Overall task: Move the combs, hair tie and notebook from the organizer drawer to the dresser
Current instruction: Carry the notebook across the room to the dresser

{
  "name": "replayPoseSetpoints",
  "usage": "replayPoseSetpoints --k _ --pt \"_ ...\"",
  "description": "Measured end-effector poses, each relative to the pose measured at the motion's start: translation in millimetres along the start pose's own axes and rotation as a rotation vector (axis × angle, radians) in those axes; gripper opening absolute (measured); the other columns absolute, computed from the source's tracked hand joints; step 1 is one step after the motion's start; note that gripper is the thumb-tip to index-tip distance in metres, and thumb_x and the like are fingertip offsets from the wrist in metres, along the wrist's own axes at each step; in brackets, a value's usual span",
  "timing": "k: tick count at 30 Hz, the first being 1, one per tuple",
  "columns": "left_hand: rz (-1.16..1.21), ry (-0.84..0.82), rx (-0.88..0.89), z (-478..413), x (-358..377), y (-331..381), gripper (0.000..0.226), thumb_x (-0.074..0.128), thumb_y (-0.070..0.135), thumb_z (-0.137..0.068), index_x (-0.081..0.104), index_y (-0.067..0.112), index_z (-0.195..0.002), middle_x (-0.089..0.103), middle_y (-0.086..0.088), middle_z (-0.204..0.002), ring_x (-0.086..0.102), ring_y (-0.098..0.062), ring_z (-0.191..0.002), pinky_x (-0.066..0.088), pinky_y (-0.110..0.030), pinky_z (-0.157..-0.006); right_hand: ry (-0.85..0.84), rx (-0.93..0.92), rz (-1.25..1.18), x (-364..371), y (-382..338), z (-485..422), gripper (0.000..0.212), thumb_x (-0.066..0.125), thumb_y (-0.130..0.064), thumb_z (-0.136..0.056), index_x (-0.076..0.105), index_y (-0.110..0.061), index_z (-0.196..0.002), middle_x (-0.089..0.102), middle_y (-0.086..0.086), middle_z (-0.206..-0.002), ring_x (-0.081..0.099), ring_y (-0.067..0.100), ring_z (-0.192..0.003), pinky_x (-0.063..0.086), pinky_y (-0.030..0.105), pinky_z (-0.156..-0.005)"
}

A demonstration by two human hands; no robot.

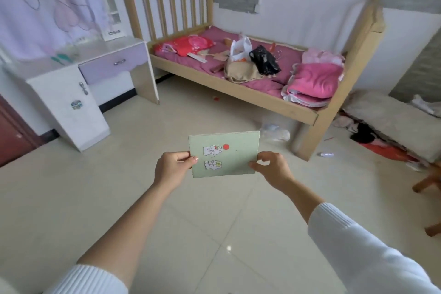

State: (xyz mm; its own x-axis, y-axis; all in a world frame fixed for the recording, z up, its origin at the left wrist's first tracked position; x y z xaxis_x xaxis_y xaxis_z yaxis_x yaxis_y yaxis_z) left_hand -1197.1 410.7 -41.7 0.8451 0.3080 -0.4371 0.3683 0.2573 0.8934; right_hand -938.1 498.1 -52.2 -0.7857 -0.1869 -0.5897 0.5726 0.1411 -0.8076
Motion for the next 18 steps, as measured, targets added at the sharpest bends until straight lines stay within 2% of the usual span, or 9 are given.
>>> replayPoseSetpoints --k 2,6,10,12,14,18 --pt "0.039 0.051 -0.018 -33.3 -33.7 -12.0 0.013 0.066 0.023 -0.082 0.077 0.019 -0.086 0.077 0.000 -0.083 0.071 -0.018 -0.077 0.044 -0.030 -0.073 -0.050 -0.033 -0.008 34.2 -26.5 -44.7 0.011 0.070 -0.020 -0.081 0.070 -0.010 -0.086 0.059 0.005 -0.093 0.050 0.019 -0.087 0.030 0.027 -0.066" --pt "0.085 0.120 -0.028 -116.8 -89.4 -34.2 0.014 0.066 0.020 -0.083 0.077 0.023 -0.092 0.077 0.004 -0.087 0.073 -0.016 -0.083 0.050 -0.031 -0.083 -0.121 -0.092 0.000 96.9 -71.6 -142.6 0.004 0.071 -0.022 -0.080 0.068 -0.020 -0.079 0.060 0.002 -0.093 0.051 0.018 -0.090 0.035 0.028 -0.069" --pt "0.104 0.181 -0.028 -225.4 -140.8 -49.2 0.012 0.067 0.020 -0.082 0.078 0.021 -0.088 0.078 0.004 -0.084 0.074 -0.014 -0.081 0.049 -0.028 -0.077 -0.178 -0.153 -0.021 153.4 -113.6 -256.0 0.003 0.070 -0.022 -0.081 0.070 -0.019 -0.080 0.059 -0.011 -0.082 0.051 0.013 -0.087 0.036 0.013 -0.065" --pt "0.116 0.208 -0.038 -278.0 -165.2 -52.3 0.013 0.067 0.019 -0.082 0.078 0.019 -0.089 0.077 0.001 -0.083 0.073 -0.016 -0.079 0.051 -0.030 -0.080 -0.205 -0.177 -0.044 180.5 -136.4 -311.7 0.003 0.070 -0.021 -0.081 0.069 -0.020 -0.077 0.060 -0.012 -0.080 0.052 0.013 -0.086 0.038 0.016 -0.067" --pt "0.121 0.221 -0.057 -326.0 -189.9 -54.1 0.013 0.067 0.018 -0.082 0.078 0.019 -0.089 0.077 0.002 -0.083 0.071 -0.015 -0.076 0.052 -0.032 -0.081 -0.225 -0.186 -0.054 207.0 -159.0 -363.5 0.003 0.070 -0.019 -0.081 0.071 -0.017 -0.080 0.064 -0.005 -0.084 0.053 0.015 -0.087 0.038 0.023 -0.069" --pt "0.129 0.256 -0.085 -410.3 -244.2 -60.3 0.012 0.067 0.020 -0.082 0.078 0.021 -0.087 0.076 0.006 -0.079 0.070 -0.015 -0.074 0.046 -0.026 -0.072 -0.280 -0.195 -0.080 258.5 -209.2 -453.0 0.009 0.071 -0.022 -0.081 0.070 -0.012 -0.081 0.065 -0.005 -0.081 0.054 0.014 -0.084 0.039 0.026 -0.072"
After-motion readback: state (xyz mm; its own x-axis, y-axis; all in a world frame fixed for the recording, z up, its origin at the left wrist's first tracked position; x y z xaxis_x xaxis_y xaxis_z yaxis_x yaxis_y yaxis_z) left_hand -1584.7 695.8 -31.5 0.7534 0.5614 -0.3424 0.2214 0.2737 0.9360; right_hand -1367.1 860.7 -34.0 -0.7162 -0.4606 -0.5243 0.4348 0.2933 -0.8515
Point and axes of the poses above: each hand's wrist, its own z-axis away from the middle knuckle, its own x-axis out of the palm, y = z × x, the point moved 4 cm from there along -z, towards the middle knuckle
